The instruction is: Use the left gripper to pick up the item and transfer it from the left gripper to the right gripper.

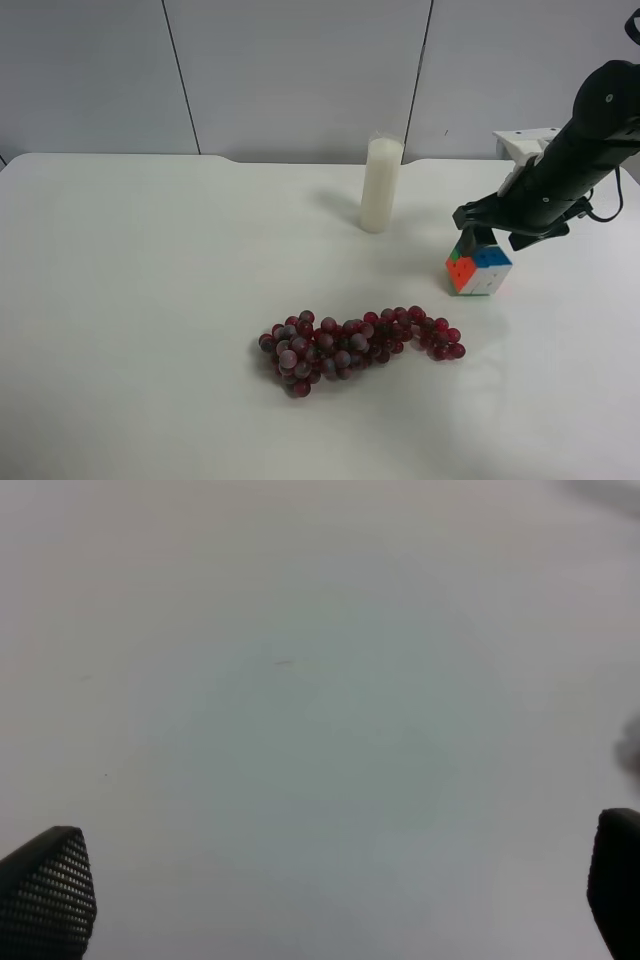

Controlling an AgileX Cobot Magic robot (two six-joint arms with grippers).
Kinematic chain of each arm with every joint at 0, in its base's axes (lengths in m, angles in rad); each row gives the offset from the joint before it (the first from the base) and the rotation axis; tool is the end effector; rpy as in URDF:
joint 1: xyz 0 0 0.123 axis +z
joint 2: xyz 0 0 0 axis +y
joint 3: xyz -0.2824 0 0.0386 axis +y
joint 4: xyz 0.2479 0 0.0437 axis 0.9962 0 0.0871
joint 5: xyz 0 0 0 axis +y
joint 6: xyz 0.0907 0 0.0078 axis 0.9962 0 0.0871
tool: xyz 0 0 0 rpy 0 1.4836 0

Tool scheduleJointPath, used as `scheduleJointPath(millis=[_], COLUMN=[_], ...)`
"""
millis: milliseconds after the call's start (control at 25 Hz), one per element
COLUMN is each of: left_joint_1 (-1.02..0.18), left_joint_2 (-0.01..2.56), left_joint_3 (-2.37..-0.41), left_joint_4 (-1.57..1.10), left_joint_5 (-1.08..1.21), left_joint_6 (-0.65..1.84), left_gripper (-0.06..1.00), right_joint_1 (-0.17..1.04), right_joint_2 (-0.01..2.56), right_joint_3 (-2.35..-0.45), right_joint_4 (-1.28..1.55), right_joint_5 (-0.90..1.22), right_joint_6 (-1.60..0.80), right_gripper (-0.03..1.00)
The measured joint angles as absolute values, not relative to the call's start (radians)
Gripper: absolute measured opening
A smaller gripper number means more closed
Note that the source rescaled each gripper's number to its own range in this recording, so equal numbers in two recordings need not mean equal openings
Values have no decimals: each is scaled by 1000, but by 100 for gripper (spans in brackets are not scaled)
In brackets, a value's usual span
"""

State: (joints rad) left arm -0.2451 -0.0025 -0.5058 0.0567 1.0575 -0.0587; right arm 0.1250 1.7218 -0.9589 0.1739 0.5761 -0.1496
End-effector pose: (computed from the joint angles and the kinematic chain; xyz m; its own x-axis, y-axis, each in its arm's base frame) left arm -0.0046 0.0058 0.2791 -0.4378 0.0778 -0.8957 0.1861 0.9825 -0.0056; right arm 0.3154 0.0483 0.1708 -0.9394 -0.1214 -0.3205 -0.1572 0.9836 0.0882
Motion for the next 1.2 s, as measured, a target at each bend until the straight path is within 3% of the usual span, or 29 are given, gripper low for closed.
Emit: scheduleJointPath(millis=[40, 80, 200, 400, 760, 1200], left_joint_1=[-245, -245, -245, -245, -245, -245], left_joint_2=[-2, -2, -2, -2, -2, -2], left_joint_3=[-506, -506, -506, -506, -506, -506], left_joint_4=[57, 57, 57, 57, 57, 57], left_joint_5=[1057, 1057, 1057, 1057, 1057, 1057], left_joint_6=[-59, -59, -59, -59, -59, -59], left_gripper=[100, 100, 100, 100, 100, 100], right_joint_1=[125, 125, 125, 125, 125, 125], right_joint_2=[1722, 1722, 1715, 1613, 1285, 800], right_joint_3=[-959, -959, -959, -959, -960, -857], right_joint_4=[174, 174, 169, 140, 142, 144], right_joint_5=[577, 578, 606, 722, 1179, 1209], right_joint_6=[-142, -136, -133, -133, -139, -136], right_gripper=[77, 86, 97, 100, 100, 100])
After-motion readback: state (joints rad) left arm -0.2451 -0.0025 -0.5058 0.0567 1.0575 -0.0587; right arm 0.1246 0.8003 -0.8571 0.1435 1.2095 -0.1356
